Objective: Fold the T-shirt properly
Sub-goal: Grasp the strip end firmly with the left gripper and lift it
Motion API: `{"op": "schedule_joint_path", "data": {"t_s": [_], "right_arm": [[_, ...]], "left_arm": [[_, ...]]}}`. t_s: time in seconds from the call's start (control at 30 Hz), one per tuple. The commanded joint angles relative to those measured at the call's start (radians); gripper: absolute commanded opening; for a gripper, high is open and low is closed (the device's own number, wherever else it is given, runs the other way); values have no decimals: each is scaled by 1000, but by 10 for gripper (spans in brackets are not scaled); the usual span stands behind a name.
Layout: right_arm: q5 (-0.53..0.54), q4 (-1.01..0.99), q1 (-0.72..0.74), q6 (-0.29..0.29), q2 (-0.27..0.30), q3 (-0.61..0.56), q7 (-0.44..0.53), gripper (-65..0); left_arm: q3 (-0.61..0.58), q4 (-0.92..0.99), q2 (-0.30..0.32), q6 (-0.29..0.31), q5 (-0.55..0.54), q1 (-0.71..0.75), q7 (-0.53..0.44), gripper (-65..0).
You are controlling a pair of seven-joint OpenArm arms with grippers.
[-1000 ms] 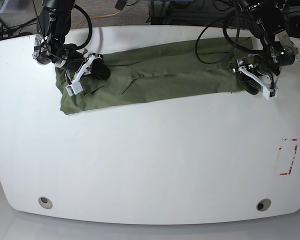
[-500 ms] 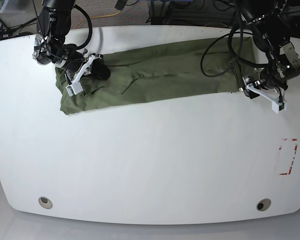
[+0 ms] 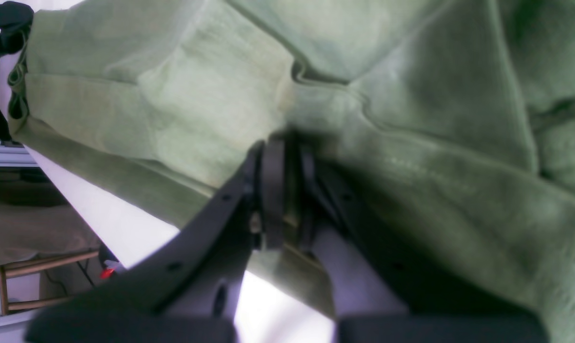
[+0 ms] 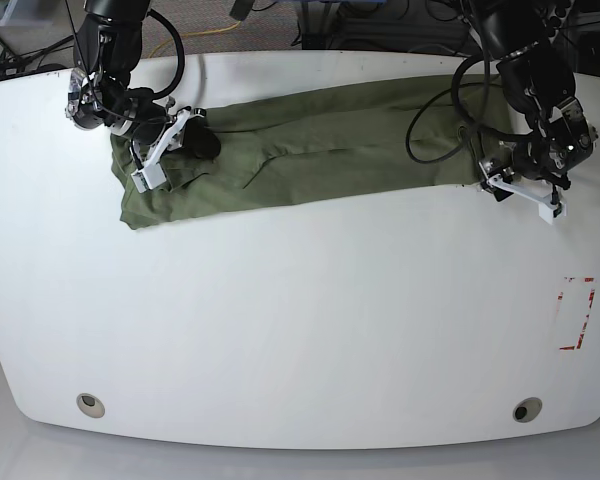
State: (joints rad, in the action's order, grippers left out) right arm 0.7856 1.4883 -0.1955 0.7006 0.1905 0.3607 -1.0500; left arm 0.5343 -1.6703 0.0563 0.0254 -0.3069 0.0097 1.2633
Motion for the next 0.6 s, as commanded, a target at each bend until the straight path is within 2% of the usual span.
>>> {"op": "schedule_joint_path", "data": {"t_s": [0.0, 0.1, 0.13, 0.2, 0.3, 0.33, 0.57], "right_arm": [[-33, 4, 3, -2, 7, 2, -19, -615], [-33, 4, 4, -2, 7, 2, -19, -615], [-33, 4, 9, -2, 7, 2, -19, -615], [-33, 2, 18, -2, 7, 2, -19, -615], [-33, 2, 21, -2, 7, 2, -19, -615], [-33, 2, 21, -2, 7, 2, -19, -615], [-33, 2, 23, -2, 7, 2, -19, -615]], "left_arm": [[-1, -9, 10, -2, -8, -23, -15, -282], [0, -8, 10, -2, -8, -24, -15, -289], [2, -11, 10, 0, -8, -24, -15, -317], [5, -11, 10, 0, -10, -24, -20, -407], [4, -6, 9, 0, -8, -21, -44, -607], [2, -6, 9, 0, -8, -20, -47, -636], [8, -12, 9, -2, -8, -14, -47, -650]]}}
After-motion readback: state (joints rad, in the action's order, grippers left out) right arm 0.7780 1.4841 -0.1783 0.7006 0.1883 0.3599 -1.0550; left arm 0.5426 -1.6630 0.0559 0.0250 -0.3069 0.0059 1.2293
